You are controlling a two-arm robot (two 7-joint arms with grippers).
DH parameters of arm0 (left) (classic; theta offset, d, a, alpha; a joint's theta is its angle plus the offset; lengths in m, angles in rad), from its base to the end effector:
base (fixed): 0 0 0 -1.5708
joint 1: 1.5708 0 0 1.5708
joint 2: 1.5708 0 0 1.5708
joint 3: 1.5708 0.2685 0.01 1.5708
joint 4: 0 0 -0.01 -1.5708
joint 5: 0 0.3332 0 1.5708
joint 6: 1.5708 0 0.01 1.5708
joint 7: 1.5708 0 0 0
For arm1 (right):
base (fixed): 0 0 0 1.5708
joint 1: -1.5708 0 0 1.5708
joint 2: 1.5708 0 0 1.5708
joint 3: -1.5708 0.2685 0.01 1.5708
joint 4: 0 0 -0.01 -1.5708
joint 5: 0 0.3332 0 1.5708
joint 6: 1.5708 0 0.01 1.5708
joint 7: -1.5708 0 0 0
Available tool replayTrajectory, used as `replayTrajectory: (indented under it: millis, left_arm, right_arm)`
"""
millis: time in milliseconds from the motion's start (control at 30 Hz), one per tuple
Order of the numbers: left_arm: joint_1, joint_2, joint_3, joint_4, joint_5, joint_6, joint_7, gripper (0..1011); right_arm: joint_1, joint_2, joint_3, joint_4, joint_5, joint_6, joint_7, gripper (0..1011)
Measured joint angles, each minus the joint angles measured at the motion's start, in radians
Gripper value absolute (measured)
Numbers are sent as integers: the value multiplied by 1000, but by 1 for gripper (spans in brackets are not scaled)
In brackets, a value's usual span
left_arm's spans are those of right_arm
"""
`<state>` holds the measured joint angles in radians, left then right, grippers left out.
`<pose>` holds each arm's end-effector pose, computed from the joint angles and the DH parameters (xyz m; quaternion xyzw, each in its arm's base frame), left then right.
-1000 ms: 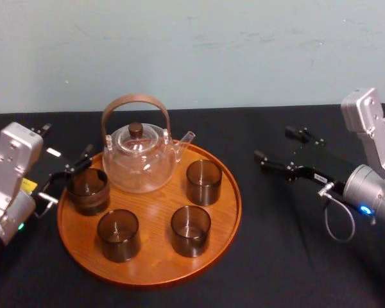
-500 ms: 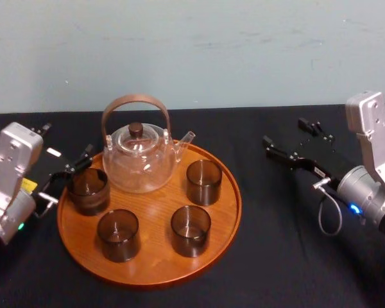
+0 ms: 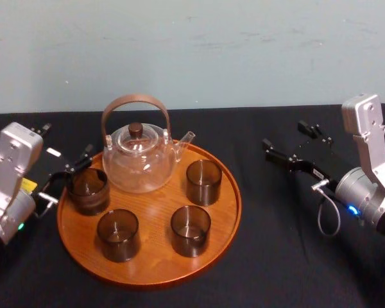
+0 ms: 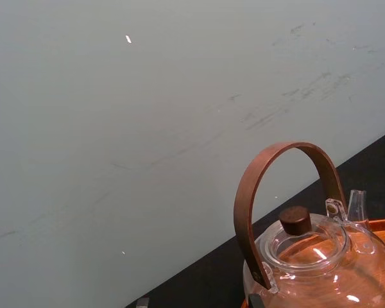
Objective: Pick up the glass from the table and place it on the tray.
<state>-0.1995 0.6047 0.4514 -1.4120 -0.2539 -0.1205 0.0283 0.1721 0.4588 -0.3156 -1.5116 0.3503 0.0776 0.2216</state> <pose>0.3776 0.0640 -0.2896 0.1415 -0.1325 0.5799 0.7913 0.3838 -0.0345 -0.2551 -0.0843 -0.0135 -0.5201 0.8498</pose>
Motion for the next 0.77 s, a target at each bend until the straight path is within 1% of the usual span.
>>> replayTrajectory:
  millis: [767]
  left_arm:
    - [0, 0, 0, 0, 0, 0, 0, 1001]
  right_arm:
    - [0, 4, -2, -4, 5, 2, 3, 1002]
